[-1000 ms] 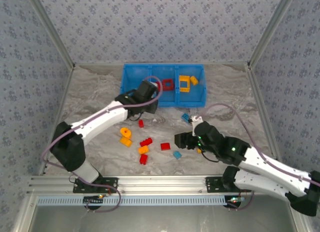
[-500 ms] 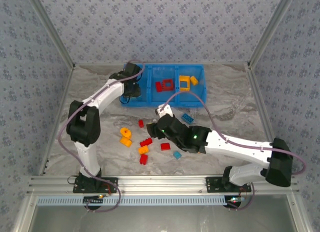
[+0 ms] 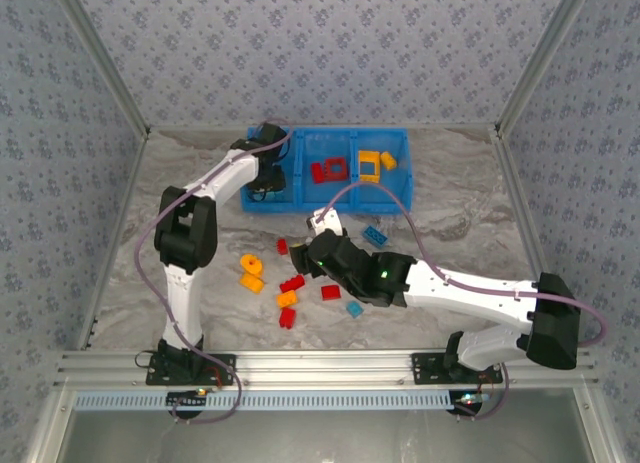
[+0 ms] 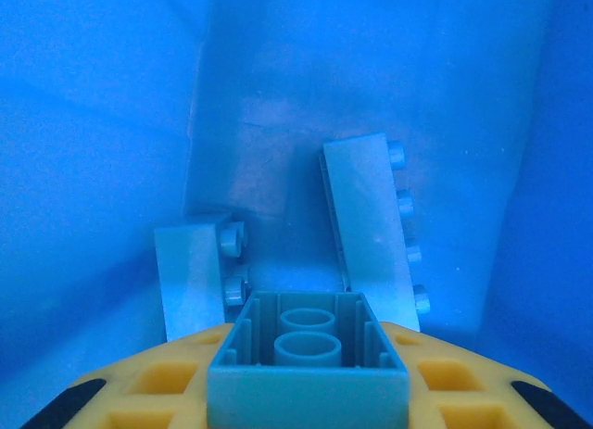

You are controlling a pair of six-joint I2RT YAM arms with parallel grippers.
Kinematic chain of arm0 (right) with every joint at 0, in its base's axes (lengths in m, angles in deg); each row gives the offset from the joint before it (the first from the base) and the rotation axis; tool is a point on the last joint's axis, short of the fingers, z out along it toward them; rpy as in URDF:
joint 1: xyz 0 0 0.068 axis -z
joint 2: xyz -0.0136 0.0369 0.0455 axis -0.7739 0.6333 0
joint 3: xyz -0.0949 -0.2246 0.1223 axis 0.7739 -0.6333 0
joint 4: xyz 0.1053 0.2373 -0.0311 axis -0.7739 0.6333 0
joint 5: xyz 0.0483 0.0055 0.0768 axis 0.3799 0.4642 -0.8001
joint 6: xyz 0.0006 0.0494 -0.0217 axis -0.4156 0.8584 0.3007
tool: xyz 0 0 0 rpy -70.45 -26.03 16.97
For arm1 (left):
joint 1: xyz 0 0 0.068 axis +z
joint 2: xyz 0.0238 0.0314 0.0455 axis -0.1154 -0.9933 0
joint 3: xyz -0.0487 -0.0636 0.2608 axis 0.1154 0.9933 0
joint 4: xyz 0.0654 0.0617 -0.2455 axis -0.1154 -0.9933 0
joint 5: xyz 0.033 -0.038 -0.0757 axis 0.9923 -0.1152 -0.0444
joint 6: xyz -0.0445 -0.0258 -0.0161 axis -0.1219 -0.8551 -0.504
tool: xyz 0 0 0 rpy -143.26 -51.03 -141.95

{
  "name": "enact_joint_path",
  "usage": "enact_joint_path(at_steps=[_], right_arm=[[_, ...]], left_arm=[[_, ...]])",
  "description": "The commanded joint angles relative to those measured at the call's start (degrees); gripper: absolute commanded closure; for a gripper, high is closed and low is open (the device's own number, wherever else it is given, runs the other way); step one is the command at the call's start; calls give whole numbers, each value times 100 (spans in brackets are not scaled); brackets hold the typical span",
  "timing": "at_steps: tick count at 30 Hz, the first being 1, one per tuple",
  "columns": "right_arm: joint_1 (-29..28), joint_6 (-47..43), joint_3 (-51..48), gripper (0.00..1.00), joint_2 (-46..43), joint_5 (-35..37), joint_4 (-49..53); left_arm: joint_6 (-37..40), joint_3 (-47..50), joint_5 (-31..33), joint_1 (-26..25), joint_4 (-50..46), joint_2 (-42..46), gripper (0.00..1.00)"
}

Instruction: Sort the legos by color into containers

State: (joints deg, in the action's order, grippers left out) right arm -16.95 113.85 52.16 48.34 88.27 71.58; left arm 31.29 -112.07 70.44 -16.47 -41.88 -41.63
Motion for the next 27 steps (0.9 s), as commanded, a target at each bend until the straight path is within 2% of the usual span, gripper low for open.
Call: enact_joint_path(at_steps=[1, 4, 7, 9, 15, 17, 22, 24, 27], right_arm=[[-38, 127, -48, 28, -89, 178, -16], [-37, 139, -30, 28, -51, 166, 19], [-28, 172, -29, 28, -49, 178, 93], [-28, 194, -38, 28, -62, 195, 138], [25, 279, -28, 28, -255, 453, 549], [102, 547, 40, 29, -361, 625, 1044], [375, 2133, 216, 30, -571, 808, 3402], [411, 2834, 101, 30, -668, 548, 4263], [494, 3390, -383, 28, -883, -208, 4800]], left_arm=[[-131, -40, -4, 28, -119, -24, 66], [-178, -15, -76, 33, -117, -53, 59], [-196, 73, -76, 26, -103, 27, 44], [-205, 158, -80, 24, -73, 136, 38], [-221, 304, -110, -6, -25, 644, 37], [-240, 346, -120, -48, -41, 912, 37], [-320, 921, -223, -331, 88, 1993, 31], [-296, 1462, -342, -604, 329, 2640, 28], [-273, 2524, -625, -1231, 956, 3691, 23]])
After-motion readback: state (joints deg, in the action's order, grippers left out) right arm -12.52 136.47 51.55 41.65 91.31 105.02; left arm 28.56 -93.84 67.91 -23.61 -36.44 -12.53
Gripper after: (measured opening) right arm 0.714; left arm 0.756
